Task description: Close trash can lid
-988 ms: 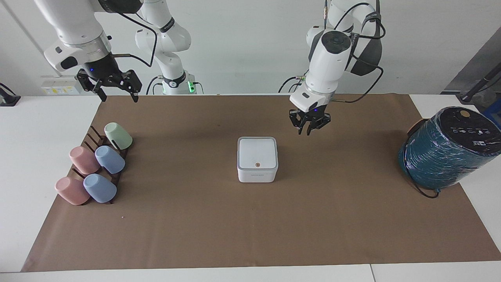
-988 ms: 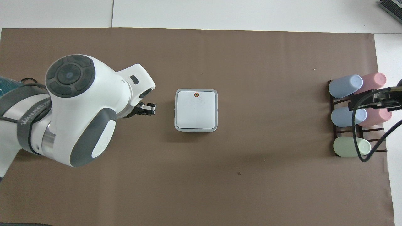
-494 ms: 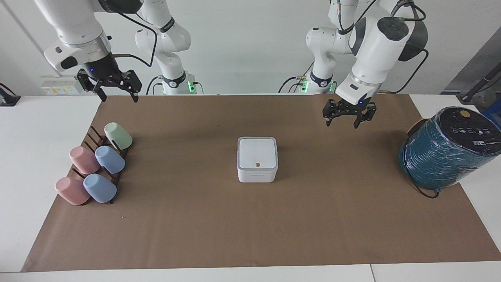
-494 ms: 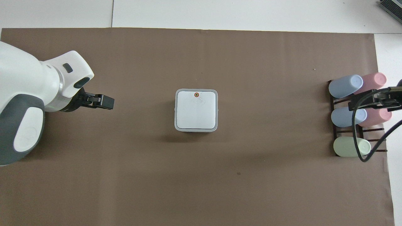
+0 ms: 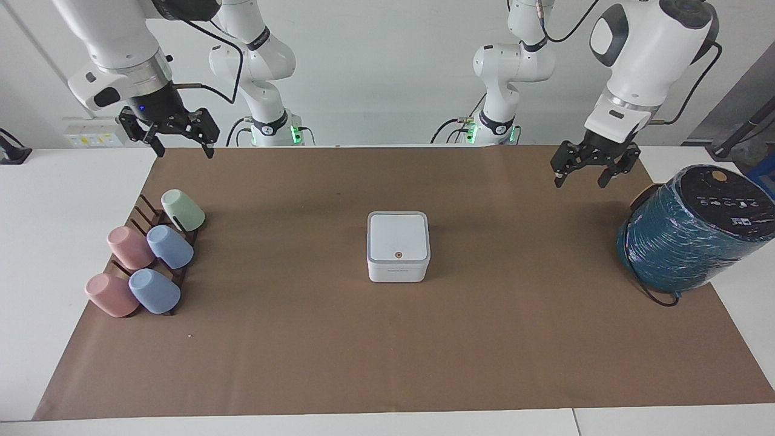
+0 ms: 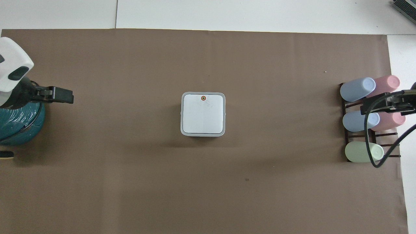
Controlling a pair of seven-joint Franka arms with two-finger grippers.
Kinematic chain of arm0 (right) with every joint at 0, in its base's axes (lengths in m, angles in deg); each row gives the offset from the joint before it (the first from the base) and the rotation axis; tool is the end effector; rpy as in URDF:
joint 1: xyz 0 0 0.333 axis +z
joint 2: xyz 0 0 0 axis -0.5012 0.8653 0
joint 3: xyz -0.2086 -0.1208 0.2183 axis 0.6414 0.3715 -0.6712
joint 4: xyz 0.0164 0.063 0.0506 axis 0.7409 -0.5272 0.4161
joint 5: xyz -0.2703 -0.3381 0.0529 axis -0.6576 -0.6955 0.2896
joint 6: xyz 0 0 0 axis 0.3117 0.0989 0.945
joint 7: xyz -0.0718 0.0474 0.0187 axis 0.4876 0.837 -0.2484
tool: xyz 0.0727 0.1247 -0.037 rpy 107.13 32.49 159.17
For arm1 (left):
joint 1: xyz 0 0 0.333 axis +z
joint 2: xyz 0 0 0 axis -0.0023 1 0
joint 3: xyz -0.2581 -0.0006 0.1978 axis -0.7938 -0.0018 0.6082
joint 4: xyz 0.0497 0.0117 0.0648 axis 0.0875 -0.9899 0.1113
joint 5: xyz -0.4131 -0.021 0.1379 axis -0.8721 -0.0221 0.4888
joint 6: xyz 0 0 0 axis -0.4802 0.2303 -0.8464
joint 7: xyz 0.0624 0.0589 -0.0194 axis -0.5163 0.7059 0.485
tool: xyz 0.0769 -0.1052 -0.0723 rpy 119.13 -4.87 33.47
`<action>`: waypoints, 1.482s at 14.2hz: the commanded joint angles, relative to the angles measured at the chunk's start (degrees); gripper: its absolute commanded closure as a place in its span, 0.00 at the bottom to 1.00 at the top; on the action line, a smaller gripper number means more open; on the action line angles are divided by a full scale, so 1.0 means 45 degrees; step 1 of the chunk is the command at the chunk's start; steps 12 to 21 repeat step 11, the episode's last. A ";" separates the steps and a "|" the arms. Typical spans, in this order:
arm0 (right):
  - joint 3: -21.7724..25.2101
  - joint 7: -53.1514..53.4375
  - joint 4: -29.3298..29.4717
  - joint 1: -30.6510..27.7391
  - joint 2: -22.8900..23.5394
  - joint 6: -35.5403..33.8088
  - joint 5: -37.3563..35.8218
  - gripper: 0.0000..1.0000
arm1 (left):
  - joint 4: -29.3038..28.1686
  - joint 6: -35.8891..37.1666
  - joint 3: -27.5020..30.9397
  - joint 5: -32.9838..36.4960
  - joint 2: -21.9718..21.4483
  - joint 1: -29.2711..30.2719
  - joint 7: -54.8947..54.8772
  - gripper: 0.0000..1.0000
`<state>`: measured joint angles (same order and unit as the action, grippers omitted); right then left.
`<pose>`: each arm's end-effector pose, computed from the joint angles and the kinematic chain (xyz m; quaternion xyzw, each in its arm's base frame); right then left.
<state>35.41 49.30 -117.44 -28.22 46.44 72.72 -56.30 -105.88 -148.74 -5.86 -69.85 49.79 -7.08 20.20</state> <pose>0.5822 0.0028 0.6136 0.9997 -0.0211 -0.0119 0.0104 0.6014 -0.0522 0.5687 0.9978 -0.0394 0.0525 0.0136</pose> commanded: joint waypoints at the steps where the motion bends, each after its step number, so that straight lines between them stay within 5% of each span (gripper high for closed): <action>1: 0.0052 -0.0283 -0.0133 -0.0044 -0.0178 -0.0124 0.0266 0.00 | 0.1335 0.1333 -0.0119 -0.0100 0.0278 0.0839 -0.0693 0.00; 5: 0.0052 -0.0283 -0.0133 -0.0044 -0.0178 -0.0124 0.0266 0.00 | 0.2705 0.2742 -0.0119 -0.0140 0.0846 0.1037 -0.0851 0.00; 21: 0.0052 -0.0283 -0.0133 -0.0044 -0.0178 -0.0124 0.0266 0.00 | 0.2122 0.3095 -0.0177 -0.0199 0.0339 0.1018 -0.0851 0.00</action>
